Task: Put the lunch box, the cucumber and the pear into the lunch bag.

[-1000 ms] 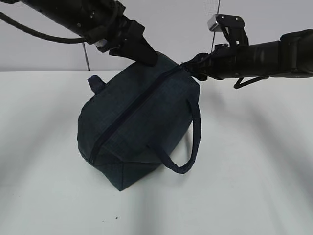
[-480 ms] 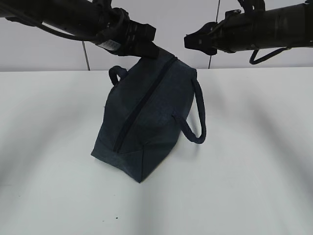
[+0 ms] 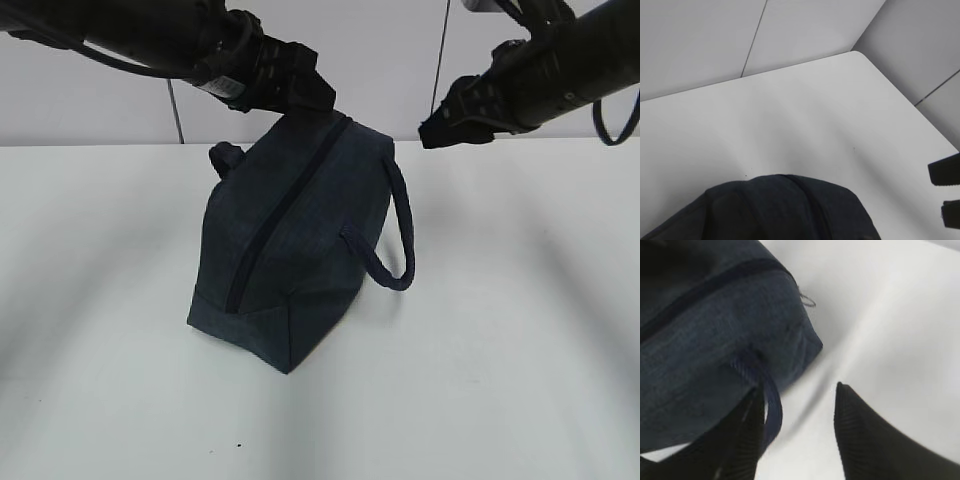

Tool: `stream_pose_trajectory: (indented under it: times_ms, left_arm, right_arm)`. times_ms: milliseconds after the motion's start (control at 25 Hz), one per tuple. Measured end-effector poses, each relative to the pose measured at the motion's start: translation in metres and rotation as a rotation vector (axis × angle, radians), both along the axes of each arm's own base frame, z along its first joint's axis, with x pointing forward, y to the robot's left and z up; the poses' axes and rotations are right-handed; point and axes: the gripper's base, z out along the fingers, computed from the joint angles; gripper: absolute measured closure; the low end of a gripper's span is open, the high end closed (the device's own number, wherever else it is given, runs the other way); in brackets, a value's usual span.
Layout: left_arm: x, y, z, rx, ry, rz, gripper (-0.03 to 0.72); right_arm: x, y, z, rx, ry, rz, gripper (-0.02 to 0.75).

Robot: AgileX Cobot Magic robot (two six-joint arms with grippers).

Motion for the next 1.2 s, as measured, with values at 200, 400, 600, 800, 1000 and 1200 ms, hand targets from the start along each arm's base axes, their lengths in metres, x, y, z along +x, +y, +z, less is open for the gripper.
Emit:
stream_pose_trajectory:
  times_ms: [200, 400, 600, 800, 1000, 1200]
  left_arm:
    - [-0.018, 0.008, 0.028, 0.065, -0.048, -0.059, 0.312]
    - [-0.043, 0.029, 0.065, 0.2, -0.106, -0.025, 0.312]
    - [-0.072, 0.055, 0.096, 0.341, -0.087, 0.059, 0.312]
    - [-0.105, 0.078, 0.12, 0.438, -0.032, 0.119, 0.312]
    - [-0.139, 0.093, 0.143, 0.428, 0.016, 0.176, 0.31]
    - [-0.168, 0.106, 0.158, 0.387, 0.006, 0.236, 0.31]
  right_arm:
    - [-0.023, -0.012, 0.019, -0.099, 0.075, -0.064, 0.372]
    - [-0.052, -0.017, 0.05, -0.117, 0.073, -0.064, 0.373]
    - [-0.085, -0.024, 0.08, -0.139, 0.057, -0.093, 0.373]
    - [-0.124, -0.034, 0.105, -0.187, 0.056, -0.125, 0.373]
    - [-0.165, -0.042, 0.127, -0.204, 0.038, -0.168, 0.373]
    - [-0.21, -0.05, 0.146, -0.182, -0.004, -0.222, 0.373]
